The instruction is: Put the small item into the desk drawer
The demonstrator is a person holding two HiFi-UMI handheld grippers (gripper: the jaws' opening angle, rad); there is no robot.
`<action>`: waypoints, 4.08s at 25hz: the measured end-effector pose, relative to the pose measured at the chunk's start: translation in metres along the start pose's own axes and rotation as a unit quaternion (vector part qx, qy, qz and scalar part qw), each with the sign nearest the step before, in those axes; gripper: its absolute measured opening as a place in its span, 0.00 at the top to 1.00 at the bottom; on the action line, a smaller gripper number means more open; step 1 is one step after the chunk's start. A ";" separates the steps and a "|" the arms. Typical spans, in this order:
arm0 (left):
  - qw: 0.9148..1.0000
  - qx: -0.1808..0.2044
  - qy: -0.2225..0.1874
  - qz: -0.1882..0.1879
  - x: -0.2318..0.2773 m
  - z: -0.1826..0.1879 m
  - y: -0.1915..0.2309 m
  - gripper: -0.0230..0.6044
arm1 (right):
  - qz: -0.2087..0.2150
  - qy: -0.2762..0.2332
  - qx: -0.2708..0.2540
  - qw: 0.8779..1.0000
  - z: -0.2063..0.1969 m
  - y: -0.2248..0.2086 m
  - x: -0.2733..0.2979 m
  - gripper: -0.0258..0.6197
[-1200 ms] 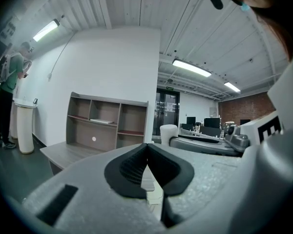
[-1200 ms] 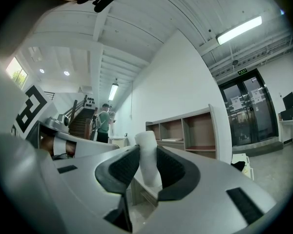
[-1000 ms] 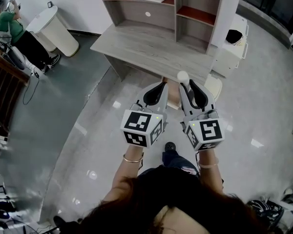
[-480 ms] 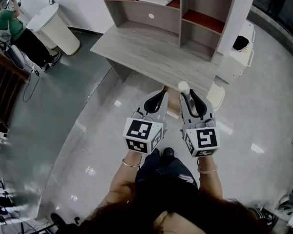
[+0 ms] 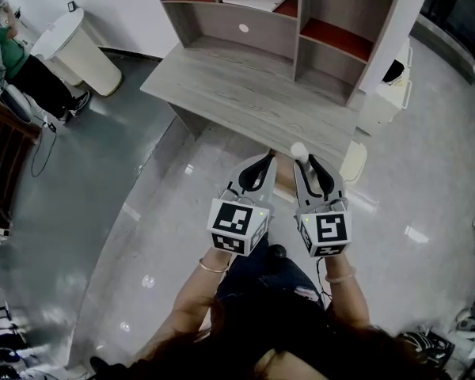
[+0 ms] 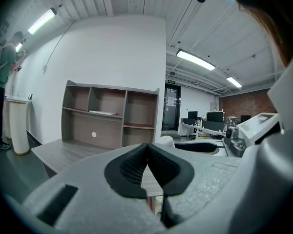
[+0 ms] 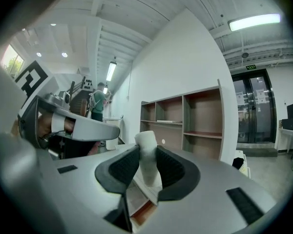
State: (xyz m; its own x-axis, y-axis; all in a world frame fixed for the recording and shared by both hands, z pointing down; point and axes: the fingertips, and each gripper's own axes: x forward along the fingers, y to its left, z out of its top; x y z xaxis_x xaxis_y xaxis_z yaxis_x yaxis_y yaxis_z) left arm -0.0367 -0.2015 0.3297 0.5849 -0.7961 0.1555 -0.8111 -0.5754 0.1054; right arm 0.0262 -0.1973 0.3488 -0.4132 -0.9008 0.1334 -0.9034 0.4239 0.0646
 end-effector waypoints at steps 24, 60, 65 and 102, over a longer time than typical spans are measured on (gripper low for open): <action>0.998 -0.003 0.041 -0.042 0.055 -0.093 0.077 0.94 | 0.010 0.117 -0.103 0.988 -0.109 0.023 0.082 0.80; 0.990 -0.035 0.115 -0.077 0.109 -0.254 0.110 0.94 | 0.078 0.301 -0.186 0.932 -0.322 0.031 0.134 0.80; 0.989 -0.041 0.119 -0.074 0.114 -0.273 0.112 0.94 | 0.089 0.317 -0.194 0.924 -0.349 0.032 0.140 0.80; 0.983 -0.059 0.166 -0.051 0.115 -0.366 0.129 0.94 | 0.121 0.446 -0.207 0.863 -0.476 0.033 0.160 0.79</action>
State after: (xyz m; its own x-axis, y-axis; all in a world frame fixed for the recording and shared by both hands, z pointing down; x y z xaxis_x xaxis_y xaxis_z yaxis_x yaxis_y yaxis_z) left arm -0.0765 -0.2988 0.7204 0.6454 -0.6188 0.4479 -0.7544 -0.6084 0.2465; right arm -0.0152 -0.2830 0.8431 -0.1646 -0.4301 0.8877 -0.6089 0.7523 0.2516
